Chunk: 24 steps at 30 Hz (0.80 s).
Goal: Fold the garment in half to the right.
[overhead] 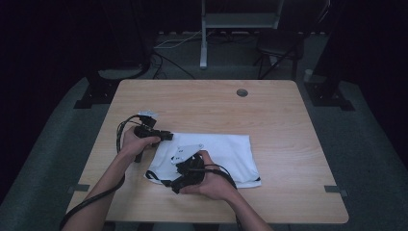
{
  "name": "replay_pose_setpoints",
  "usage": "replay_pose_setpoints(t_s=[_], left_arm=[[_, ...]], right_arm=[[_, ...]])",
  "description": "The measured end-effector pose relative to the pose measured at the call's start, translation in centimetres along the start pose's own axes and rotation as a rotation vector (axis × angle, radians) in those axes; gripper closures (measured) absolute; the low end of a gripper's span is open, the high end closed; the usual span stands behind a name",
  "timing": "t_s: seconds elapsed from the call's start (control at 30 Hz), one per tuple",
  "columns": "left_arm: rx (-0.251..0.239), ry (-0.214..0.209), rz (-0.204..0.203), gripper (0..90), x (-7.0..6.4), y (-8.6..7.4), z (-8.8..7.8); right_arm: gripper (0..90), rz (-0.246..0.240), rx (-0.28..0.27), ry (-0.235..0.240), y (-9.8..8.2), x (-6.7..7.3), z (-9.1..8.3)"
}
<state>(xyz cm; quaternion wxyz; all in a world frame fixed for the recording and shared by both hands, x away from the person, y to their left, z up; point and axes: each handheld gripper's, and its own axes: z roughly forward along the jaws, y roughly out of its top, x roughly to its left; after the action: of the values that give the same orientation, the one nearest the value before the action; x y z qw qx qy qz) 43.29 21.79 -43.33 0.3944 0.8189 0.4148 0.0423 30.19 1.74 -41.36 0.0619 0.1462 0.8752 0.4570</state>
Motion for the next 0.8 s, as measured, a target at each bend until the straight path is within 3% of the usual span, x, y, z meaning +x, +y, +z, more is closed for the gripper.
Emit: replay_pose_setpoints(t_s=[0.17,0.3,0.8], left_arm=[[0.011,0.021,0.003,82.4,-0.4,0.2,-0.2],[0.025,0.031,0.028,82.7,-1.1,0.4,-0.4],[0.046,0.021,0.011,82.5,-0.9,0.4,-0.4]], right_arm=[[18.9,-0.008,0.005,-0.001,0.2,0.1,0.4],[19.0,-0.021,0.02,-0.003,0.6,0.3,1.0],[21.4,-0.1,0.098,0.007,2.3,1.1,4.8]])
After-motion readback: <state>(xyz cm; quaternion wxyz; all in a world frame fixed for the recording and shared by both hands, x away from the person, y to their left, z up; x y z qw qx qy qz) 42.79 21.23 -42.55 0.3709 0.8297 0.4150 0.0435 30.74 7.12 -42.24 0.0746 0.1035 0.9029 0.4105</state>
